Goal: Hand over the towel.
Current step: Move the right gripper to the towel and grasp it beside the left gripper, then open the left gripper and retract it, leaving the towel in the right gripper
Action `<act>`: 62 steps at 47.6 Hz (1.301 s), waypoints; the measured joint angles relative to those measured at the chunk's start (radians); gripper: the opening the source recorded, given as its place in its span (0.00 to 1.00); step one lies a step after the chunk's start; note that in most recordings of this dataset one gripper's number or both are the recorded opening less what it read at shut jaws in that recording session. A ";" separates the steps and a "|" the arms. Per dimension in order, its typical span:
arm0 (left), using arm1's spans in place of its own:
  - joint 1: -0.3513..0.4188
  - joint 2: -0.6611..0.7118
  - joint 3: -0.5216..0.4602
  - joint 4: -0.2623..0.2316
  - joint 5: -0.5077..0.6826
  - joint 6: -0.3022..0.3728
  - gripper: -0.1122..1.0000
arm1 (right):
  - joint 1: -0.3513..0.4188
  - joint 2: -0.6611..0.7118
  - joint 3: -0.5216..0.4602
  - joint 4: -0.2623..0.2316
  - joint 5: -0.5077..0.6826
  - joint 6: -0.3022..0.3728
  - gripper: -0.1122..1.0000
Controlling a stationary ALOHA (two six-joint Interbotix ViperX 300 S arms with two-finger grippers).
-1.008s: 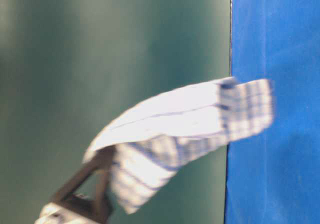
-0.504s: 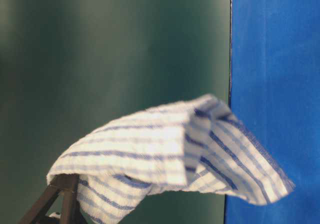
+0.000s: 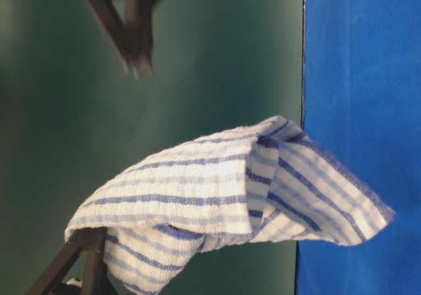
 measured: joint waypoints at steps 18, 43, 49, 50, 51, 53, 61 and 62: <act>-0.008 0.012 0.000 0.000 -0.015 -0.008 0.13 | 0.005 0.259 -0.241 0.003 0.011 0.011 0.75; -0.018 0.035 -0.012 0.000 -0.035 -0.003 0.13 | 0.003 0.278 -0.272 0.011 0.057 0.014 0.36; -0.026 0.037 -0.012 0.000 -0.043 -0.002 0.13 | 0.003 0.279 -0.272 0.011 0.063 0.012 0.19; -0.026 0.037 -0.014 0.000 -0.043 -0.003 0.13 | 0.003 0.279 -0.273 0.011 0.064 0.012 0.19; -0.026 0.037 -0.014 0.000 -0.043 -0.005 0.13 | 0.002 0.279 -0.272 0.011 0.064 0.012 0.19; -0.026 0.037 -0.014 0.000 -0.044 -0.005 0.13 | 0.000 0.279 -0.273 0.011 0.064 0.012 0.19; -0.029 0.048 -0.021 0.002 -0.044 0.000 0.13 | 0.000 0.279 -0.273 0.011 0.064 0.012 0.19; -0.029 0.048 -0.021 0.000 -0.046 0.002 0.13 | 0.000 0.279 -0.272 0.011 0.063 0.012 0.19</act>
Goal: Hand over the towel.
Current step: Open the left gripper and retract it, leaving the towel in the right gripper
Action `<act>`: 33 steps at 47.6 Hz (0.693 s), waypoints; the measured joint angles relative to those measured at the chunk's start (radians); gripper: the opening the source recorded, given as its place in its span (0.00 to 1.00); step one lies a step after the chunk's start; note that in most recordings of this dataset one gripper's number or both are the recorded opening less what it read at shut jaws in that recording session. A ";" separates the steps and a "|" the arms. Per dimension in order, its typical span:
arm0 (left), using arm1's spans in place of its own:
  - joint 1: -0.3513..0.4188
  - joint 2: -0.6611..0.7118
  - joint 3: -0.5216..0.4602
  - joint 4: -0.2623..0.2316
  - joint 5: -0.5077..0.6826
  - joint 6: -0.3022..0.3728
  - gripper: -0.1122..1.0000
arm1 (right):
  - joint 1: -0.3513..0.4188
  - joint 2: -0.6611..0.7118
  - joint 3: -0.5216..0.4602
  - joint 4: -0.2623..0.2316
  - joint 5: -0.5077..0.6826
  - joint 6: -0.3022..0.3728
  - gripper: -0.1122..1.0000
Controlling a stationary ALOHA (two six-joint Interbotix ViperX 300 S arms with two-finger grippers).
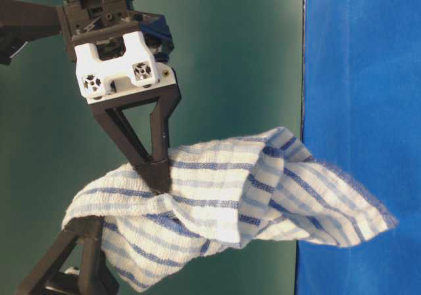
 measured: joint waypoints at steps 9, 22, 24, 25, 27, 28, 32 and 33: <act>-0.002 0.000 -0.002 0.000 0.000 -0.011 0.40 | 0.000 -0.008 0.003 0.000 0.002 0.000 0.19; -0.002 -0.048 0.026 0.000 0.000 -0.018 0.92 | 0.005 -0.130 0.098 0.002 0.006 0.002 0.19; -0.002 -0.064 0.038 0.000 -0.002 -0.018 0.91 | 0.008 -0.163 0.124 0.002 0.008 0.000 0.19; -0.002 -0.074 0.043 0.000 -0.002 -0.018 0.92 | 0.009 -0.184 0.138 0.002 0.006 0.000 0.19; 0.000 -0.094 0.058 0.000 -0.002 -0.018 0.92 | 0.011 -0.225 0.170 0.002 0.008 0.000 0.19; -0.002 -0.106 0.066 0.000 0.000 -0.018 0.92 | 0.011 -0.245 0.184 0.002 0.008 0.000 0.19; -0.002 -0.155 0.091 0.000 -0.002 -0.018 0.92 | 0.014 -0.331 0.238 0.002 0.012 0.002 0.19; -0.002 -0.169 0.097 0.000 0.000 -0.020 0.92 | 0.014 -0.353 0.249 0.002 0.015 0.002 0.19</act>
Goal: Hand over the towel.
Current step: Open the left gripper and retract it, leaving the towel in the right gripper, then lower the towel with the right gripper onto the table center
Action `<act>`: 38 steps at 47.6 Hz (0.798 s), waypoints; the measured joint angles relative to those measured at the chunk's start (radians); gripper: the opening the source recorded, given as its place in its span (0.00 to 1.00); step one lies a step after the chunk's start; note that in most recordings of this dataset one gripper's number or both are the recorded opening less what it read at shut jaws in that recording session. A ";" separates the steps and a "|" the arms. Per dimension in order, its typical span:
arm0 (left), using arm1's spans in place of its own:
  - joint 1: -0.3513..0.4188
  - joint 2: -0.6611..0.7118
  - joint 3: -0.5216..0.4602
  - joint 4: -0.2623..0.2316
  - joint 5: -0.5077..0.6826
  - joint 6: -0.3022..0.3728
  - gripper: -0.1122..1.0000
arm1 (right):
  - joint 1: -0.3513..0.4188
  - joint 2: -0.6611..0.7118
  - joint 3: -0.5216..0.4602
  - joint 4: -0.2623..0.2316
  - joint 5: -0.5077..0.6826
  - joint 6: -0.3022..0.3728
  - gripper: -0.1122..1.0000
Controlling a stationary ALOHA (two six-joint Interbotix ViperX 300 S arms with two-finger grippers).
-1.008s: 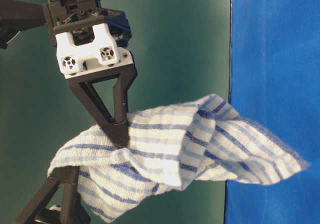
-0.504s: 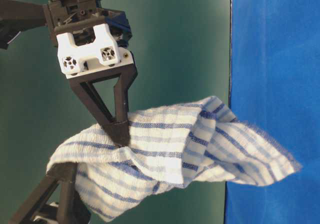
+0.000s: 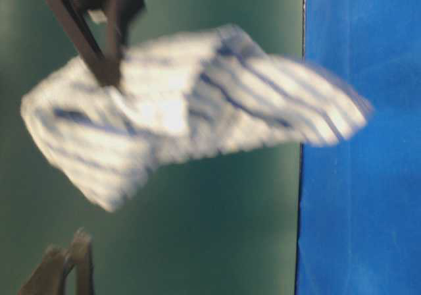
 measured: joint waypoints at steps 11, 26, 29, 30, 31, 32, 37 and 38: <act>0.000 -0.101 0.049 0.000 0.000 0.002 0.92 | 0.006 -0.141 0.057 0.002 0.038 0.000 0.19; 0.000 -0.104 0.057 0.000 0.000 0.002 0.92 | -0.032 -0.018 -0.002 0.000 0.153 0.000 0.19; 0.000 -0.103 0.055 0.000 0.000 0.002 0.92 | -0.048 0.032 -0.032 0.002 0.207 0.000 0.19; 0.000 -0.103 0.057 0.000 -0.002 0.002 0.92 | -0.052 0.051 -0.044 0.002 0.225 0.000 0.19; 0.000 -0.103 0.057 0.000 0.000 0.002 0.92 | -0.058 0.071 -0.055 0.002 0.244 0.000 0.19; 0.000 -0.103 0.057 0.000 0.000 0.002 0.92 | -0.064 0.087 -0.067 0.002 0.264 0.000 0.19; 0.000 -0.101 0.055 0.000 0.000 0.002 0.92 | -0.098 0.195 -0.133 0.002 0.365 -0.003 0.19; 0.000 -0.101 0.057 0.000 0.000 0.002 0.92 | -0.104 0.215 -0.144 0.000 0.380 -0.005 0.19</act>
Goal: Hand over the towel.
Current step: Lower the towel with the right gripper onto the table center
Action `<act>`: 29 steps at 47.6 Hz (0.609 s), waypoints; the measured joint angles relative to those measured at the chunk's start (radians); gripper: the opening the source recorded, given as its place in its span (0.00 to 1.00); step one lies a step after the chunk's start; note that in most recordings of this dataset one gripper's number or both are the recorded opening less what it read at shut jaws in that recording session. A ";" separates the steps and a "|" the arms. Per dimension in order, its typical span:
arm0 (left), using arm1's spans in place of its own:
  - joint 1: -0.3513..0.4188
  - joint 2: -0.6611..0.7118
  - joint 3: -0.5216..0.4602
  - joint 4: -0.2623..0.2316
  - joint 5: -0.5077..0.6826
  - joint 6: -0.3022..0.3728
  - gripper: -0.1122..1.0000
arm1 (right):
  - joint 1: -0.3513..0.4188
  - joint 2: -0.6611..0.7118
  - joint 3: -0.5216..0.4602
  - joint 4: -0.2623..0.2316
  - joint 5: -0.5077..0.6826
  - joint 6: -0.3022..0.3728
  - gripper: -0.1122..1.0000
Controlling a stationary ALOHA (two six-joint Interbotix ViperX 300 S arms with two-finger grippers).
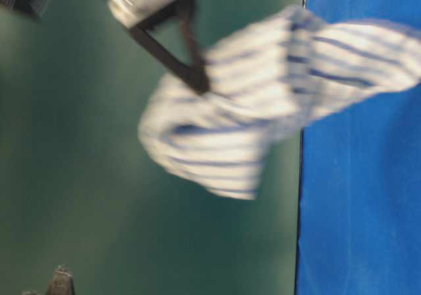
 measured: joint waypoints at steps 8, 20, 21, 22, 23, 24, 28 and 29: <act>0.000 0.002 0.002 0.000 0.000 0.000 0.92 | -0.009 0.167 -0.071 -0.003 0.101 -0.015 0.19; 0.000 0.002 0.009 0.000 0.000 0.000 0.92 | -0.009 0.342 -0.094 -0.009 0.141 -0.015 0.19; 0.000 0.002 0.009 0.000 0.002 0.000 0.92 | -0.009 0.350 -0.095 -0.009 0.143 -0.015 0.19; 0.000 0.002 0.009 0.000 0.002 0.000 0.92 | -0.009 0.356 -0.095 -0.008 0.141 -0.015 0.19; 0.000 0.002 0.011 0.000 0.000 -0.002 0.92 | -0.009 0.359 -0.097 -0.009 0.141 -0.015 0.19; 0.000 0.002 0.011 0.000 0.000 0.000 0.92 | -0.008 0.364 -0.097 -0.009 0.141 -0.015 0.19; 0.000 0.002 0.015 0.000 0.000 0.000 0.92 | -0.009 0.365 -0.098 -0.009 0.140 -0.015 0.19; 0.000 0.002 0.015 0.000 0.002 0.000 0.92 | -0.009 0.367 -0.098 -0.009 0.140 -0.015 0.19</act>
